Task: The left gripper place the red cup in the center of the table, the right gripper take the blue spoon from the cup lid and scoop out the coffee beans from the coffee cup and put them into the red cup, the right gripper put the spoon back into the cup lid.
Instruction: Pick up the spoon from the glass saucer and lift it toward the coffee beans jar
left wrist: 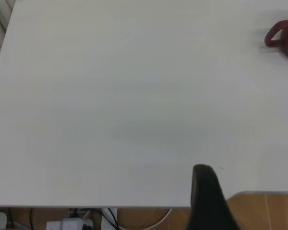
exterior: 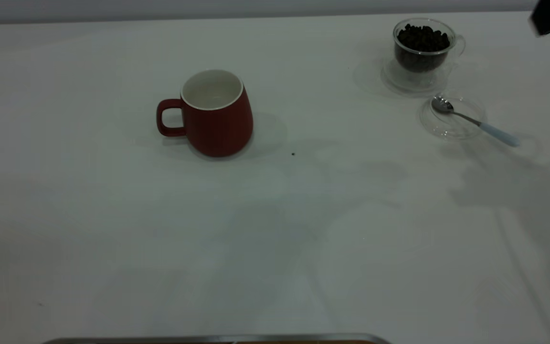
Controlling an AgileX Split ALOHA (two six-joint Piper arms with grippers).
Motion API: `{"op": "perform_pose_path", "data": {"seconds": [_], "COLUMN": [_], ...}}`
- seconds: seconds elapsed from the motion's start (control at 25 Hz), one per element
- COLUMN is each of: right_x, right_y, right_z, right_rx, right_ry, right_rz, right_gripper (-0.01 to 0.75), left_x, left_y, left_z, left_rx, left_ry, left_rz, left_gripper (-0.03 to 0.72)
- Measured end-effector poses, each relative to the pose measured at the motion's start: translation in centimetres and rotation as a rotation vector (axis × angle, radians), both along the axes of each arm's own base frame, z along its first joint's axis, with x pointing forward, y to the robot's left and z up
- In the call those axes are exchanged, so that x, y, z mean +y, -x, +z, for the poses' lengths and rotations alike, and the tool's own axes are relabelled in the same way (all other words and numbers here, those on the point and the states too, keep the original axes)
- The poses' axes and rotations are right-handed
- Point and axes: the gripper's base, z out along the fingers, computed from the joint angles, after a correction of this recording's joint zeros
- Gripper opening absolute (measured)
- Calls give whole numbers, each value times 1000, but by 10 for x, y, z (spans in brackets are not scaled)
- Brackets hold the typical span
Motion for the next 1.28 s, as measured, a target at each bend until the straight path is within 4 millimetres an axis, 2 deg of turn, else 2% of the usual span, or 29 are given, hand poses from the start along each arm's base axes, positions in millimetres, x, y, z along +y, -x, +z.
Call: {"op": "perform_pose_path", "data": {"seconds": [0.2, 0.56, 0.76, 1.04, 1.28], "right_x": [6, 7, -6, -37, -55], "right_y": [-12, -22, -25, -24, -22], "right_z": [-31, -67, -83, -86, -111], "right_rx": [49, 106, 151, 211, 299], "right_ry": [-18, -152, -216, -356, -525], "right_rz": [5, -175, -296, -426, -484], "right_gripper": [547, 545, 539, 537, 537], "left_x": [0, 0, 0, 0, 0], "left_y": [0, 0, 0, 0, 0], "left_z": [0, 0, 0, 0, 0], "left_rx": [0, 0, 0, 0, 0], "left_ry": [0, 1, 2, 1, 1], "left_rz": [0, 1, 1, 1, 1], "left_gripper": [515, 515, 515, 515, 515]}}
